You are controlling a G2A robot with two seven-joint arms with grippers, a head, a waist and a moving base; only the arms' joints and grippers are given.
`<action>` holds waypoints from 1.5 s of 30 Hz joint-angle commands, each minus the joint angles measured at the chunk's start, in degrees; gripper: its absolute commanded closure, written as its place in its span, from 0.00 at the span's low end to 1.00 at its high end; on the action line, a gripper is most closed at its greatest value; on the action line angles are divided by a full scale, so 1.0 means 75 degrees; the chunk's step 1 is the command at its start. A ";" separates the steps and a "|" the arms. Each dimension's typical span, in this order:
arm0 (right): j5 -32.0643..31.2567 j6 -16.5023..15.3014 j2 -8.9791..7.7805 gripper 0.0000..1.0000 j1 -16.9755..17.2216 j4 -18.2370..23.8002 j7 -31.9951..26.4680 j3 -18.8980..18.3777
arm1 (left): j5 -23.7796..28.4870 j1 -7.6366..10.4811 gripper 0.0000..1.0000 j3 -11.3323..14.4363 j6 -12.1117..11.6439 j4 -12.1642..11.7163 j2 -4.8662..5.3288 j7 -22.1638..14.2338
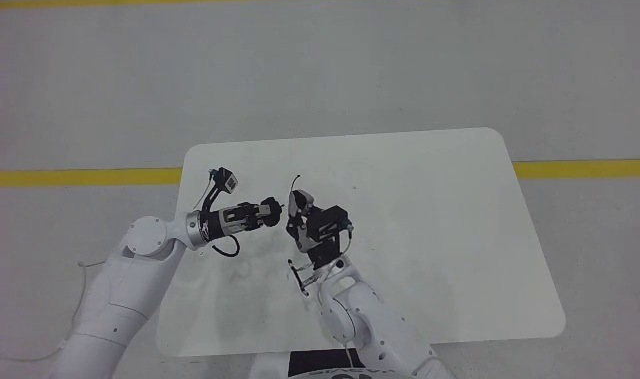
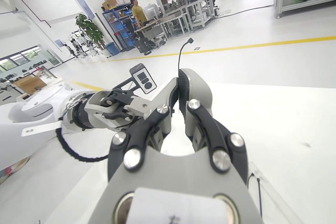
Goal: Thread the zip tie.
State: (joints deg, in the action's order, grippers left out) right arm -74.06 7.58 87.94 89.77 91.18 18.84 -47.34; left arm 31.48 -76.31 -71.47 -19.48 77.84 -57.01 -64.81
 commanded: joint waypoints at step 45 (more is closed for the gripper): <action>-0.0301 0.0016 0.0026 1.00 -0.0138 -0.0270 0.0478 0.0124 | 0.0000 0.0000 1.00 0.0000 0.0000 0.0000 0.0000 0.0000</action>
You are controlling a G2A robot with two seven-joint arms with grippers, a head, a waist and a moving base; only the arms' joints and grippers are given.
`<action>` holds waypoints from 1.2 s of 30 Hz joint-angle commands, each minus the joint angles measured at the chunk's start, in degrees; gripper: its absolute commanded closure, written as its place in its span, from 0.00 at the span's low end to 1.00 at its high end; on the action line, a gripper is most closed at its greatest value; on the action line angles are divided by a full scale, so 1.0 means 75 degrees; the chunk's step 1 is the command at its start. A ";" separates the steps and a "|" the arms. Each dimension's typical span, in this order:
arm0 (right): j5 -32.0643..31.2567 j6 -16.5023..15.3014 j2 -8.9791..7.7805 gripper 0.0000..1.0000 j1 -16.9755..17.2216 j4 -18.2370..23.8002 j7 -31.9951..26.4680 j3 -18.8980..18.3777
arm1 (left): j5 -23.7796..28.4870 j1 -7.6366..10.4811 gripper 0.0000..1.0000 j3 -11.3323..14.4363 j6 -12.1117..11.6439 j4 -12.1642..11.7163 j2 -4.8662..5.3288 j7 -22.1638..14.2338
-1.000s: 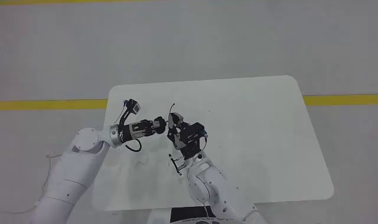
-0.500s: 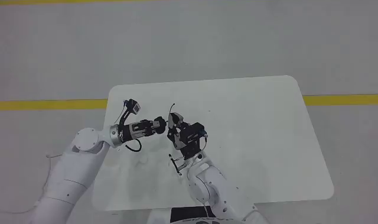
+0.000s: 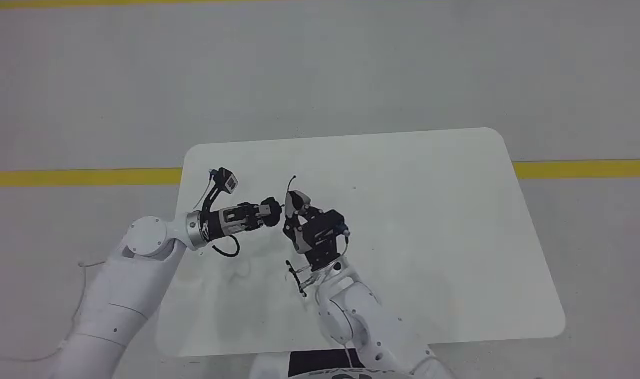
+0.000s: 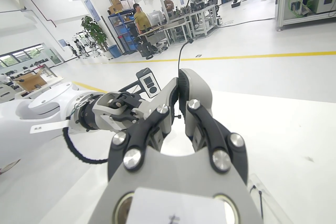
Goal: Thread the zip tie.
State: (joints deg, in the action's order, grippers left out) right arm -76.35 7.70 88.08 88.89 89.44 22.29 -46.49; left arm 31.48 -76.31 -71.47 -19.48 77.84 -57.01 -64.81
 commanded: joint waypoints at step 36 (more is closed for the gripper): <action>-0.0359 0.0607 0.0103 1.00 -0.0247 -0.0539 0.0493 0.0282 | 0.0000 0.0000 1.00 0.0000 0.0000 0.0000 0.0000 0.0000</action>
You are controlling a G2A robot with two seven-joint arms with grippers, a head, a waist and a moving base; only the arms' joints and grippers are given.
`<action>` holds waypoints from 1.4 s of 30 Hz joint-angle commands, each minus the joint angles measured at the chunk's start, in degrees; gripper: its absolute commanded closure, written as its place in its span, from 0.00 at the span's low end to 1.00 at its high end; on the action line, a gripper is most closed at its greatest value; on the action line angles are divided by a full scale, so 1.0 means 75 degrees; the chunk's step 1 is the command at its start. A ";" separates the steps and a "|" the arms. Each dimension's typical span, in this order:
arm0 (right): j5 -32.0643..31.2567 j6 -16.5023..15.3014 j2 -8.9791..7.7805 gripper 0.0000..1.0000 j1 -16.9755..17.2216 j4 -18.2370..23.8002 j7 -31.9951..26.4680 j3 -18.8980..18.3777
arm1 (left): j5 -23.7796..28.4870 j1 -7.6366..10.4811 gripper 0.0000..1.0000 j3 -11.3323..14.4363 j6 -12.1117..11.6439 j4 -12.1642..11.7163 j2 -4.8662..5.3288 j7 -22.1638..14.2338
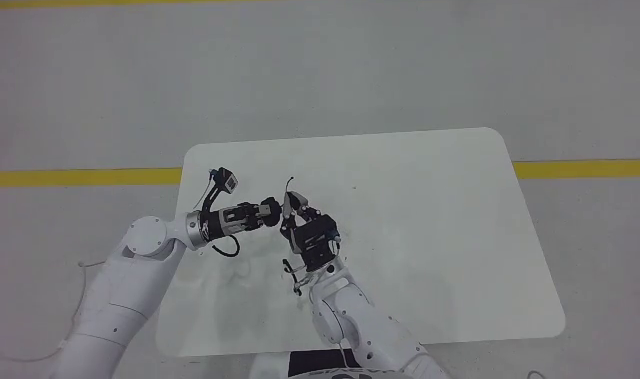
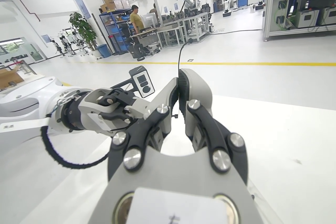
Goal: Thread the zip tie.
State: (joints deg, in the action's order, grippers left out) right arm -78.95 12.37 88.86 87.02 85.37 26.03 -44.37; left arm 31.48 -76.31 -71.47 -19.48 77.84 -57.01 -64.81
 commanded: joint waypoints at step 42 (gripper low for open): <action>-0.0082 -0.0129 0.0055 1.00 0.0016 -0.0085 -0.0053 -0.0068 | 0.0000 0.0000 1.00 0.0000 0.0000 0.0000 0.0000 0.0000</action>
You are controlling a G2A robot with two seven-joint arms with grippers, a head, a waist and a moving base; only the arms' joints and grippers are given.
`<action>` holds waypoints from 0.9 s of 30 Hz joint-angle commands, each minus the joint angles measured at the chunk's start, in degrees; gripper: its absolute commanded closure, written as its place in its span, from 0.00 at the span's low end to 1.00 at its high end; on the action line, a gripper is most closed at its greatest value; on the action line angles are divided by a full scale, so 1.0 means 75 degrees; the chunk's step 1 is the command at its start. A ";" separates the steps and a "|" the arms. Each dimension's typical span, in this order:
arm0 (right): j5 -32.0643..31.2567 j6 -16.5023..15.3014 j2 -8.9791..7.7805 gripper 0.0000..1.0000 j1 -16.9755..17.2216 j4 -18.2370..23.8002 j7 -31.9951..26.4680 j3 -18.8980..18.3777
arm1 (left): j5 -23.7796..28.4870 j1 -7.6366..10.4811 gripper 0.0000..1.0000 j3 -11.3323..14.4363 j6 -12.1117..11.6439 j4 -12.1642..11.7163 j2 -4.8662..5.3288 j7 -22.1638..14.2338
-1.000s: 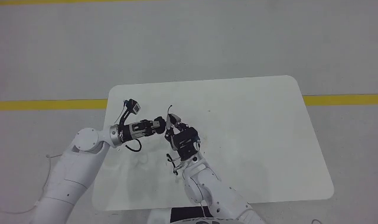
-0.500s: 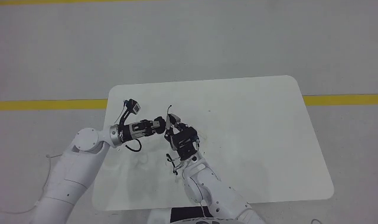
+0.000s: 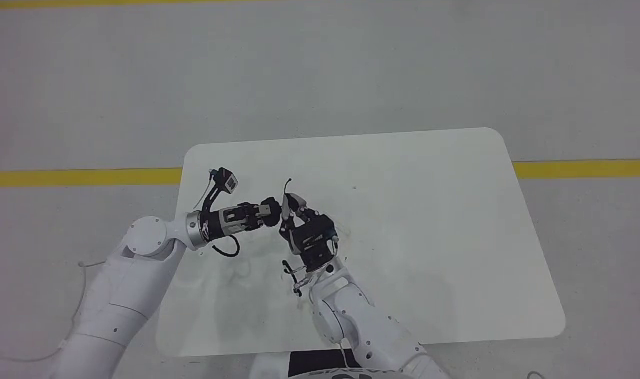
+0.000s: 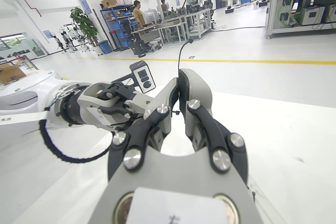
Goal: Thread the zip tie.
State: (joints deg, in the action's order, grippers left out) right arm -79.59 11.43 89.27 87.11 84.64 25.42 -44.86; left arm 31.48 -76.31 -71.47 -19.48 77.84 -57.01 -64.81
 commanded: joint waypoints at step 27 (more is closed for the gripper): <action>0.0005 -0.0127 -0.0038 1.00 0.0040 0.0059 0.0128 -0.0012 | 0.0000 0.0000 1.00 0.0000 0.0000 0.0000 0.0000 0.0000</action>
State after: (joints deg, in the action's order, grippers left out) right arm -79.54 10.52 88.98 87.42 85.10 26.46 -44.97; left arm 31.48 -76.31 -71.47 -19.48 77.84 -57.01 -64.81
